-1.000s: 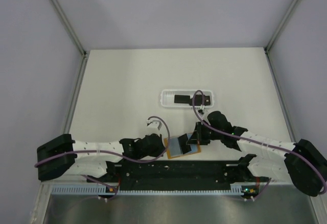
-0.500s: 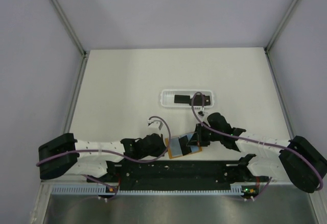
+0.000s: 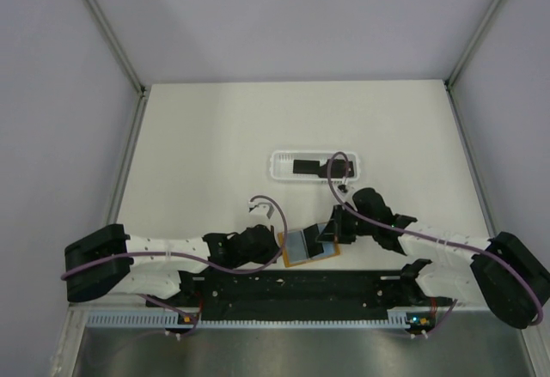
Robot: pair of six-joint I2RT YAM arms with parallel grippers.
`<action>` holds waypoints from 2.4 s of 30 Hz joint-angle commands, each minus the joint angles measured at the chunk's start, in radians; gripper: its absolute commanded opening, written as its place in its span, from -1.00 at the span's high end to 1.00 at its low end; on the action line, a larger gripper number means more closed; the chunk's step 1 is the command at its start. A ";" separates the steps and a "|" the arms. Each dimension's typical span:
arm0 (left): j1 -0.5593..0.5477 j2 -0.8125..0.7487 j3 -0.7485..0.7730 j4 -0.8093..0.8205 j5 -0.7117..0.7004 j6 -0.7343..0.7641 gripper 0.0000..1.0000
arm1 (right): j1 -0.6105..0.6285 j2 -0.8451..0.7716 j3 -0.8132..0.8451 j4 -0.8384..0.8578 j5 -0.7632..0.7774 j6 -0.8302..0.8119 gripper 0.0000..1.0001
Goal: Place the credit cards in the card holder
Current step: Insert the credit card into the card holder.
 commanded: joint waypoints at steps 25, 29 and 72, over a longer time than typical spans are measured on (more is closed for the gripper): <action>-0.003 0.018 0.004 -0.015 -0.005 -0.006 1.00 | -0.008 0.126 -0.040 0.230 -0.087 0.028 1.00; -0.003 0.016 -0.001 -0.015 -0.005 -0.008 1.00 | -0.008 0.143 -0.038 0.252 -0.095 0.031 1.00; -0.003 0.036 0.008 -0.007 0.003 -0.008 1.00 | 0.031 0.288 -0.078 0.414 -0.072 0.092 1.00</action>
